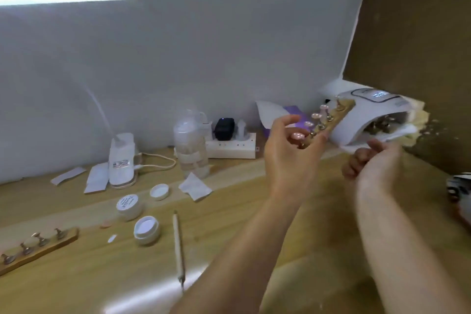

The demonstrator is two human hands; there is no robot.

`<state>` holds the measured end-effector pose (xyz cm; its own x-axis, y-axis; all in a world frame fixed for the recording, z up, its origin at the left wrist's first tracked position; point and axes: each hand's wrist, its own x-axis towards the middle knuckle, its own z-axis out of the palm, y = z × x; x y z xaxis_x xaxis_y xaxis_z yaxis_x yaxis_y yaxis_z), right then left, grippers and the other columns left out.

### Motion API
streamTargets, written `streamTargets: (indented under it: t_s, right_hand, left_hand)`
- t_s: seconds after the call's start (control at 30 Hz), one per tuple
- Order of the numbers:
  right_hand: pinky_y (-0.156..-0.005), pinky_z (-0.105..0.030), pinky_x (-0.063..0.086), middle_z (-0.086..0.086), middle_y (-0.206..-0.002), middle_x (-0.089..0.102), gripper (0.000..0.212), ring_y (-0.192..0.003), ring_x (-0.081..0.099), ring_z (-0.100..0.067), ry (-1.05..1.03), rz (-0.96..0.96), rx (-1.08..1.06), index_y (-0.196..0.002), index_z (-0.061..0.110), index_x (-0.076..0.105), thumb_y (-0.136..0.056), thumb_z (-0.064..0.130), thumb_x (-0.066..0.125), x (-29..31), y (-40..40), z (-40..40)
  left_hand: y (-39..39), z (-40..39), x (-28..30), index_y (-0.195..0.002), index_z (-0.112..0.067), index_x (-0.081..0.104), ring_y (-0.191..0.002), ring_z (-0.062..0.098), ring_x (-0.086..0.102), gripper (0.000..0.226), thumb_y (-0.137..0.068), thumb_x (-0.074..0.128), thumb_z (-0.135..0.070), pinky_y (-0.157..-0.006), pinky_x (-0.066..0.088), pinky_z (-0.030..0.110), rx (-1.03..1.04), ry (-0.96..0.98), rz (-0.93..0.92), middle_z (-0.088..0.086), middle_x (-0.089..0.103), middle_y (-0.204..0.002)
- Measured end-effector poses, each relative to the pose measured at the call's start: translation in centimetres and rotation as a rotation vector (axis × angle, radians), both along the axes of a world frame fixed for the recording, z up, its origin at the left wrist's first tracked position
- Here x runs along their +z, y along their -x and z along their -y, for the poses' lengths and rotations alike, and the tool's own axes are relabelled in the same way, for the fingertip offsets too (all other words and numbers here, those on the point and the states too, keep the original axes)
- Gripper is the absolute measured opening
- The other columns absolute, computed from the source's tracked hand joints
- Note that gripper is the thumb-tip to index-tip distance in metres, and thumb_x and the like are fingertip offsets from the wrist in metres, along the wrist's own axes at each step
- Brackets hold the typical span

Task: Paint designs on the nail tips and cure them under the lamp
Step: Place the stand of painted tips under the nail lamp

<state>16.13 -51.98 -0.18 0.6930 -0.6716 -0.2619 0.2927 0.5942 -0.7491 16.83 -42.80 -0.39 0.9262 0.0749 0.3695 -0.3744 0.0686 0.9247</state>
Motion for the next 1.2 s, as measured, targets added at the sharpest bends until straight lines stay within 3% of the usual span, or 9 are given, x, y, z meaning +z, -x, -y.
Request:
streamTargets:
  t_s: [0.17, 0.3, 0.4, 0.57, 0.67, 0.8, 0.93, 1.03, 1.2]
  right_hand:
    - [-0.045, -0.021, 0.023, 0.008, -0.054, 0.028, 0.023, -0.046, 0.024, -0.008, -0.038, -0.060, -0.154, -0.074, 0.021, 0.047, -0.091, 0.027, 0.033, -1.3, -0.2, 2.9]
    - [-0.043, -0.019, 0.030, 0.009, -0.054, 0.038, 0.019, -0.043, 0.034, -0.005, 0.090, -0.111, -0.197, -0.074, 0.021, 0.056, -0.088, 0.021, 0.043, -2.0, -1.6, 4.1]
    - [-0.053, -0.021, 0.036, 0.004, -0.068, 0.049, 0.013, -0.058, 0.044, -0.008, 0.196, -0.086, -0.236, -0.083, 0.015, 0.057, -0.090, 0.014, 0.046, -2.5, -3.0, 5.2]
    - [-0.070, -0.015, 0.040, 0.004, -0.104, 0.050, 0.032, -0.087, 0.052, -0.008, 0.513, -0.220, -0.317, -0.120, 0.014, 0.053, -0.093, 0.005, 0.038, -2.4, -6.3, 9.6]
    - [-0.083, -0.026, 0.039, -0.011, -0.121, 0.056, 0.033, -0.111, 0.053, -0.026, 0.796, -0.423, -0.189, -0.124, 0.003, 0.052, -0.092, 0.003, 0.043, -3.2, -8.3, 12.1]
    - [-0.072, -0.025, 0.036, -0.020, -0.114, 0.061, 0.025, -0.107, 0.056, -0.034, 1.079, -0.609, -0.004, -0.111, 0.001, 0.060, -0.089, 0.010, 0.052, -3.7, -10.1, 13.4]
    - [-0.081, -0.033, 0.041, -0.019, -0.119, 0.058, 0.034, -0.111, 0.054, -0.035, 1.136, -0.736, 0.105, -0.117, 0.004, 0.055, -0.088, 0.021, 0.057, -3.0, -11.4, 14.4]
    - [-0.074, -0.031, 0.038, -0.017, -0.117, 0.059, 0.031, -0.109, 0.055, -0.034, 1.194, -0.810, 0.112, -0.115, 0.006, 0.055, -0.088, 0.019, 0.057, -2.9, -11.8, 14.4]
    - [-0.070, -0.030, 0.038, -0.017, -0.111, 0.061, 0.032, -0.105, 0.056, -0.034, 1.234, -0.777, 0.086, -0.110, 0.005, 0.056, -0.084, 0.022, 0.062, -3.1, -11.2, 13.8]
  left_hand:
    - [-2.8, 6.7, -1.1, -0.098, -0.031, 0.051, -0.064, -0.004, 0.053, 0.036, -0.074, 0.075, -0.020, -0.061, 0.044, 0.009, -0.013, -0.022, 0.019, -0.013, 0.058, -0.076]
    - [-4.4, 9.5, -3.0, -0.097, -0.033, 0.047, -0.065, -0.006, 0.052, 0.039, -0.074, 0.074, -0.016, -0.062, 0.041, 0.007, -0.019, -0.071, -0.026, -0.014, 0.055, -0.075]
    - [-5.1, 9.8, -3.9, -0.093, -0.035, 0.046, -0.065, -0.006, 0.051, 0.042, -0.072, 0.075, -0.013, -0.061, 0.038, 0.004, -0.037, -0.134, 0.032, -0.014, 0.055, -0.073]
    - [-5.7, 9.0, -4.4, -0.089, -0.039, 0.043, -0.065, -0.004, 0.051, 0.045, -0.071, 0.076, -0.013, -0.061, 0.036, 0.003, -0.055, -0.212, 0.059, -0.013, 0.058, -0.075]
    - [-5.9, 8.7, -4.5, -0.092, -0.037, 0.044, -0.064, -0.001, 0.050, 0.045, -0.071, 0.075, -0.013, -0.062, 0.038, 0.004, -0.065, -0.199, 0.052, -0.006, 0.061, -0.079]
    - [-6.2, 8.5, -4.3, -0.096, -0.031, 0.048, -0.059, 0.000, 0.050, 0.041, -0.071, 0.075, -0.011, -0.062, 0.044, 0.013, -0.069, -0.176, 0.041, -0.002, 0.063, -0.079]
    - [-6.5, 8.1, -4.2, -0.095, -0.033, 0.047, -0.064, -0.001, 0.053, 0.042, -0.071, 0.076, -0.015, -0.060, 0.044, 0.010, -0.041, -0.176, 0.061, -0.008, 0.062, -0.077]
    - [-6.7, 7.8, -4.1, -0.099, -0.028, 0.050, -0.067, -0.002, 0.054, 0.041, -0.072, 0.076, -0.013, -0.057, 0.041, 0.006, -0.035, -0.144, 0.044, -0.010, 0.062, -0.078]
    - [-6.8, 7.8, -4.2, -0.100, -0.027, 0.049, -0.067, -0.006, 0.054, 0.042, -0.072, 0.076, -0.012, -0.058, 0.041, 0.006, -0.035, -0.157, 0.053, -0.012, 0.061, -0.078]
